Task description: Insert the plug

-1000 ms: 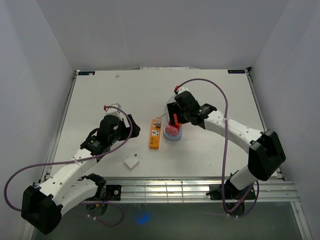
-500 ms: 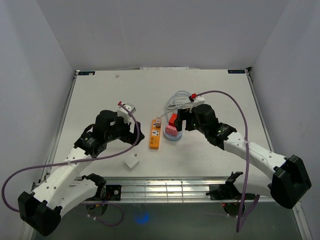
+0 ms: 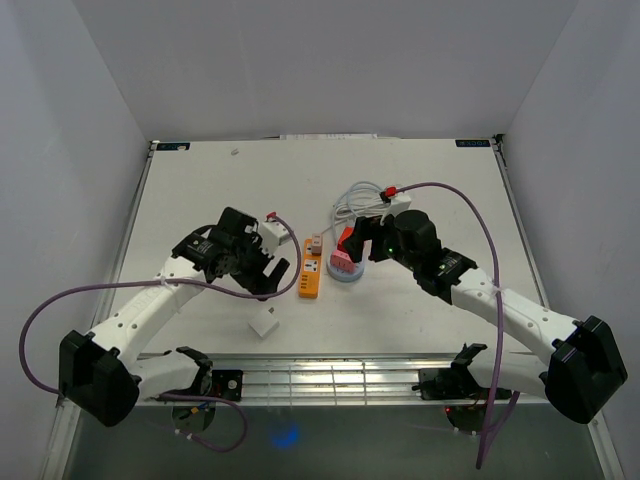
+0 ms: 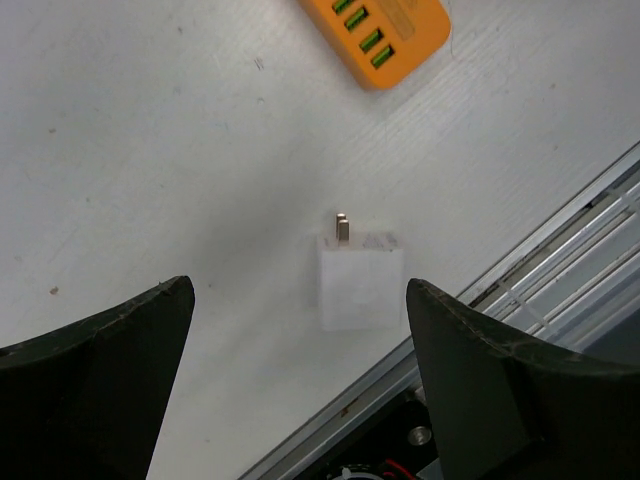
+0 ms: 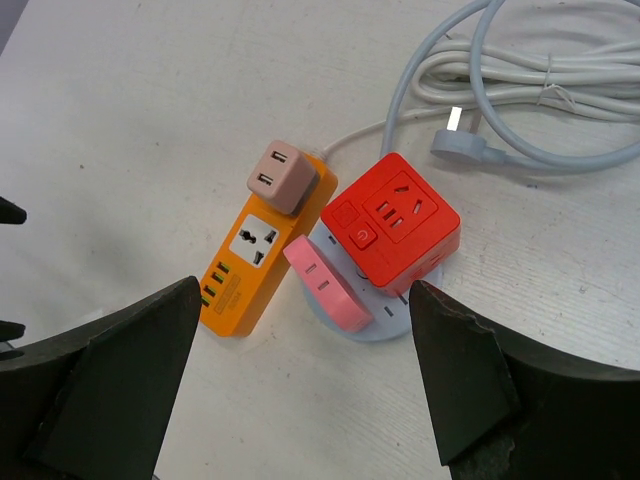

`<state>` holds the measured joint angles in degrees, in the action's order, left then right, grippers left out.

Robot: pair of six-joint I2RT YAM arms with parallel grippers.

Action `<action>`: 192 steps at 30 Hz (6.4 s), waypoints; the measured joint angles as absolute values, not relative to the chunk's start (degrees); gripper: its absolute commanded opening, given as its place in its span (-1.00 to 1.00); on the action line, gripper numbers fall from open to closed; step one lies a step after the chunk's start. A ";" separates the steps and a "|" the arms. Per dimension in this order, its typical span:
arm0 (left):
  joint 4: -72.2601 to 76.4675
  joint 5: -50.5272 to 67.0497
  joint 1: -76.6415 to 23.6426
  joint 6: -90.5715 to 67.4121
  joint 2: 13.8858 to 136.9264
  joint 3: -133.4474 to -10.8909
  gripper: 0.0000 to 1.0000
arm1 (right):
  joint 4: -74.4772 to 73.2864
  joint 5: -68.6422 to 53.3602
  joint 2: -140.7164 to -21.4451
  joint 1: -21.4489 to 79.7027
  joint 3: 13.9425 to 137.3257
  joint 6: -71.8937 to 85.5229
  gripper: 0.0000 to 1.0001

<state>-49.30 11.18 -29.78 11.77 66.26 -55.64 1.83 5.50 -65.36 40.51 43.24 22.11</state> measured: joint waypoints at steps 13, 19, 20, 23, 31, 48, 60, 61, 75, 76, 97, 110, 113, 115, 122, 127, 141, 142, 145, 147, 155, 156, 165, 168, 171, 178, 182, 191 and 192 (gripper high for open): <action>-53.23 13.39 -36.45 17.65 65.58 -49.10 0.96 | 1.85 4.34 -68.03 40.51 43.27 22.28 0.79; -51.46 12.51 -38.52 17.89 67.99 -47.18 0.96 | 1.85 4.32 -68.25 40.51 43.27 22.31 0.79; -50.96 11.92 -38.52 17.80 68.36 -46.48 0.96 | 1.85 4.32 -68.34 40.51 43.27 22.31 0.79; -50.19 9.61 -38.52 17.26 69.71 -44.77 0.96 | 1.85 4.29 -68.49 40.51 43.27 22.33 0.79; -48.73 6.63 -38.52 16.43 71.81 -44.27 0.94 | 1.85 4.29 -68.51 40.51 43.27 22.33 0.79; -47.55 6.37 -40.53 15.97 79.94 -44.27 0.57 | 1.85 4.03 -68.53 40.01 43.27 22.55 0.79; -47.42 4.29 -40.69 15.18 77.95 -44.27 -0.41 | 1.85 2.35 -69.14 39.00 43.27 22.83 0.83; -47.29 4.08 -40.69 15.16 77.01 -44.27 -0.45 | 1.85 1.69 -69.30 38.94 43.29 22.90 0.84; -31.88 3.51 -40.80 18.11 55.68 -42.65 -0.42 | 3.90 -25.39 -74.41 38.26 49.19 23.81 0.97; -31.44 3.51 -40.80 18.65 56.21 -42.68 -0.41 | 4.51 -27.31 -75.00 38.30 49.52 24.16 0.98; -28.62 7.27 -41.01 23.24 58.63 -43.51 -0.42 | 4.97 -34.52 -89.58 44.91 56.14 29.04 0.88; -27.70 11.55 -41.01 23.49 58.63 -43.81 -0.42 | 8.97 -34.96 -94.89 46.44 58.39 33.54 0.53; -27.38 12.08 -41.01 23.49 58.63 -43.86 -0.42 | 9.54 -34.98 -95.15 46.65 58.41 34.20 0.29; -26.98 12.58 -41.01 23.44 58.63 -43.88 -0.42 | 10.26 -35.09 -95.22 46.65 58.41 34.74 -0.02; -26.41 12.34 -40.99 23.57 58.26 -43.88 0.03 | 12.53 -36.58 -95.59 46.59 58.41 38.22 -0.73; -26.28 13.69 -40.99 23.09 55.70 -43.53 0.70 | 13.10 -37.58 -95.64 46.50 58.41 37.19 -0.84; -19.70 14.50 -41.01 6.66 45.28 -43.99 0.96 | 12.56 -37.52 -88.01 39.94 54.39 30.79 -0.84; -19.66 13.74 -41.01 4.60 45.71 -44.60 0.96 | 12.58 -37.52 -86.89 39.40 54.00 30.48 -0.84; -19.81 12.19 -40.99 -2.07 49.19 -48.40 0.96 | 13.08 -37.82 -83.99 38.35 52.60 29.65 -0.84; -19.90 12.01 -40.69 -5.91 52.58 -51.62 0.96 | 13.85 -38.41 -82.21 37.80 51.37 29.39 -0.84; -12.64 31.31 -21.32 -22.31 59.70 -51.48 0.96 | 17.91 -41.04 -76.38 37.08 46.70 28.93 -0.84; -10.87 33.82 -19.07 -24.47 59.88 -50.54 0.96 | 18.26 -41.21 -75.83 37.08 46.41 28.86 -0.84; 9.02 50.06 -17.74 -39.77 60.45 -40.58 0.88 | 21.43 -42.24 -73.56 37.08 46.06 28.99 -0.84; 14.17 51.90 -17.74 -43.33 59.02 -37.50 0.79 | 22.06 -42.44 -73.56 37.04 46.04 29.61 -0.84; 18.70 52.45 -17.74 -45.93 56.38 -34.92 0.75 | 24.08 -43.00 -73.56 36.88 46.02 30.79 -0.84; 27.46 53.28 -18.20 -50.13 54.87 -32.01 0.69 | 30.65 -45.65 -74.43 36.82 46.02 35.05 -0.84; 29.61 53.21 -18.65 -51.09 55.79 -31.59 0.68 | 33.23 -46.81 -75.53 36.82 46.02 37.12 -0.84; 32.64 52.34 -21.41 -51.88 58.94 -31.57 0.47 | 36.75 -48.10 -76.31 36.82 45.89 39.57 -0.84; 32.86 52.12 -21.80 -51.88 59.42 -31.57 0.39 | 37.10 -48.18 -76.34 36.82 45.84 39.75 -0.84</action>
<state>32.86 52.12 -21.80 -51.88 59.42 -31.57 37.10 -48.18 -76.34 36.82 45.84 39.75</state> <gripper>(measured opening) 0.758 0.430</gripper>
